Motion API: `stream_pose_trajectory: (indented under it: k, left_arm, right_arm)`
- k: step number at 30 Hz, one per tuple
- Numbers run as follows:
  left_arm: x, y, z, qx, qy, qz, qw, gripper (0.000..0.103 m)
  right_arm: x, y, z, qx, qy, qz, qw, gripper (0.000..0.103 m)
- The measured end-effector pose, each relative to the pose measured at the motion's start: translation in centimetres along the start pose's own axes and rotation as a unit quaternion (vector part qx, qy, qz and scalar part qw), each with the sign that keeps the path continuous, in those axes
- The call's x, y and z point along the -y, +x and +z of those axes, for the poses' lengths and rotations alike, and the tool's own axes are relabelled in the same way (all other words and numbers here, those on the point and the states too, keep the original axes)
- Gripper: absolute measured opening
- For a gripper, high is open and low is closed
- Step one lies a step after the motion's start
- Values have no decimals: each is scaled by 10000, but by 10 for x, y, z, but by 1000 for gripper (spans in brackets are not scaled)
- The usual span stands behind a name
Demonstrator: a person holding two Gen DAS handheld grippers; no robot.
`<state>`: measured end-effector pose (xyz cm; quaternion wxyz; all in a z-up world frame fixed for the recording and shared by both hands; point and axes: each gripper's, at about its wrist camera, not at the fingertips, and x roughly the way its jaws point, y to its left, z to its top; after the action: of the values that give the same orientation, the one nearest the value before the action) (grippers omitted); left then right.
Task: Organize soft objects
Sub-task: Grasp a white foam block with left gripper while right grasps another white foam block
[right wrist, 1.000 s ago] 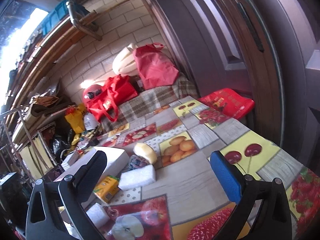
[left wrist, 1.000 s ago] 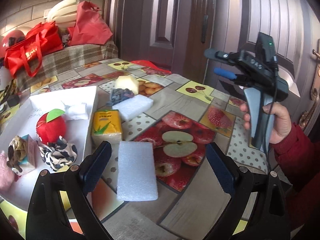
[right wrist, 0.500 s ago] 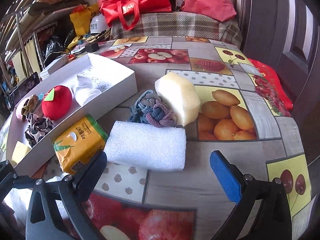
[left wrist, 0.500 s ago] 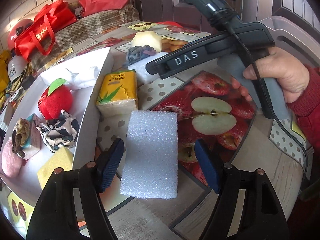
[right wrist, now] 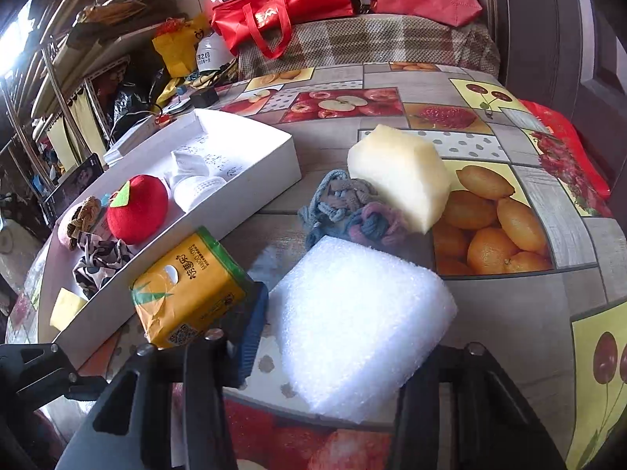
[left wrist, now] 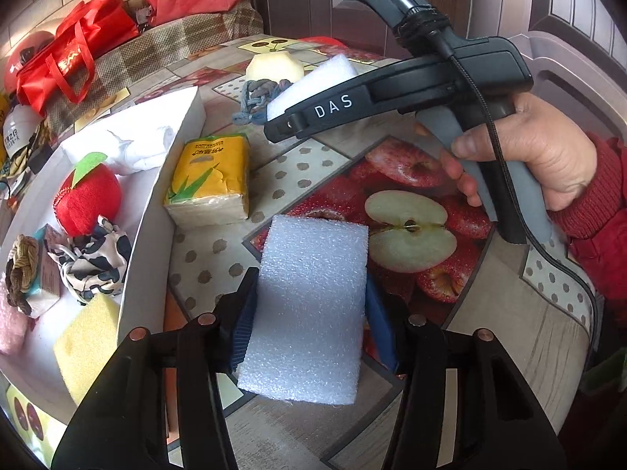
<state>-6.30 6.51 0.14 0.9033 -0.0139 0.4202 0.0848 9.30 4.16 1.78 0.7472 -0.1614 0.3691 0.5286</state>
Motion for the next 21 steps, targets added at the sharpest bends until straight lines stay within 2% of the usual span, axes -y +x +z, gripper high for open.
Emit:
stream_pose_trajectory:
  k: [1,2,6,10,16,21]
  left_arm:
    - [3,0,0,14,70,18,10000,51]
    - [6,-1,0,37,135,52,9999,50]
    - [11,-3,-1,99,272,70,9996,50]
    - [6,-12,-2,323,165,8,9993,50]
    - [-2,-39,-7,1007,-77,50,9949,51]
    - [-6,-66,-15,1694,-223,190,9851,51]
  right_arm:
    - [1,-3,-2,19,-19,-9,10000,28]
    - [2,-6,-5,30,-15,32,10000,23]
    - [8,-23,-12,288,87,200,9993,23]
    - [11,-51,-23,820,156,396,9957,22]
    - [-7,-92,-44,1734,71,375,9841,22]
    - [-26,-113,-56,2374,-66,253,9711,22]
